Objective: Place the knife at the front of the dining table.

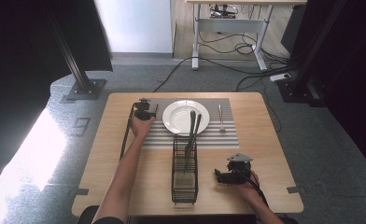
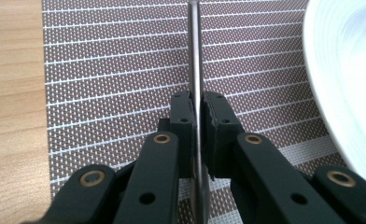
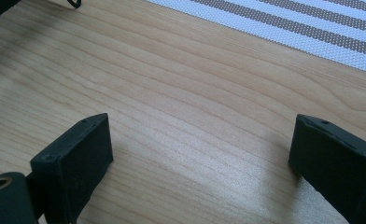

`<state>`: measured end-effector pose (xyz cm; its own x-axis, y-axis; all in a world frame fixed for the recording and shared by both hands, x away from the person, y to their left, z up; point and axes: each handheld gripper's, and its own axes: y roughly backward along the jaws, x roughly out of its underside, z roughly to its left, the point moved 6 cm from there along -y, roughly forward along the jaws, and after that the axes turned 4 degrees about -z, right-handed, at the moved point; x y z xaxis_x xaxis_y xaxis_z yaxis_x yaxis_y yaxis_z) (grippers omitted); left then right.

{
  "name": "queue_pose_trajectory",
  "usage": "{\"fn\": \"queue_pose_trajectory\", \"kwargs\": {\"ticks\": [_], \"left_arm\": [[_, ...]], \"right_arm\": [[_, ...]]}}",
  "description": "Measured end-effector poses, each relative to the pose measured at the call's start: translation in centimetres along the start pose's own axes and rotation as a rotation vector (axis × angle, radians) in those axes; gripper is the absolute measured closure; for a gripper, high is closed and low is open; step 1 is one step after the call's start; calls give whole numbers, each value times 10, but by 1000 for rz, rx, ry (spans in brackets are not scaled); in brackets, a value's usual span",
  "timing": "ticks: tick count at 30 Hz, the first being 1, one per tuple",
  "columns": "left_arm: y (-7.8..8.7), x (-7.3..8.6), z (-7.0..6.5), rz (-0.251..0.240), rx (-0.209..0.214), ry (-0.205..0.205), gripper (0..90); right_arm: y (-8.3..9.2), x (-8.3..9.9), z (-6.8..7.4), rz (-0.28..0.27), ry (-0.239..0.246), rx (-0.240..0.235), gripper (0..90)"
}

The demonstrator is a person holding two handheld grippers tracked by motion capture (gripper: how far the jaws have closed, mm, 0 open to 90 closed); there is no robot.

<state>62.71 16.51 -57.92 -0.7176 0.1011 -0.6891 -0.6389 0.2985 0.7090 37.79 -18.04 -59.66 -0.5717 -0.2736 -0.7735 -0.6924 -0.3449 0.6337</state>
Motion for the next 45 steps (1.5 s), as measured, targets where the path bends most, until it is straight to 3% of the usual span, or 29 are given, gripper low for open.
{"fn": "queue_pose_trajectory", "kwargs": {"ticks": [13,21,27,32,37,45], "left_arm": [[2,3,3,-19,15,-12,812],[6,6,5,-23,22,-18,751],[10,11,4,-21,10,-54,775],[8,8,1,-16,-29,-91,797],[2,1,7,-21,-45,-64,797],[-3,-4,12,-32,-28,-28,795]], "right_arm": [[0,0,0,-2,3,-1,65],[0,0,0,-2,3,-1,65],[0,0,0,-2,3,-1,65],[1,0,1,-3,3,-1,70],[1,0,0,-3,3,-2,70],[1,0,0,-3,3,-6,70]]}}
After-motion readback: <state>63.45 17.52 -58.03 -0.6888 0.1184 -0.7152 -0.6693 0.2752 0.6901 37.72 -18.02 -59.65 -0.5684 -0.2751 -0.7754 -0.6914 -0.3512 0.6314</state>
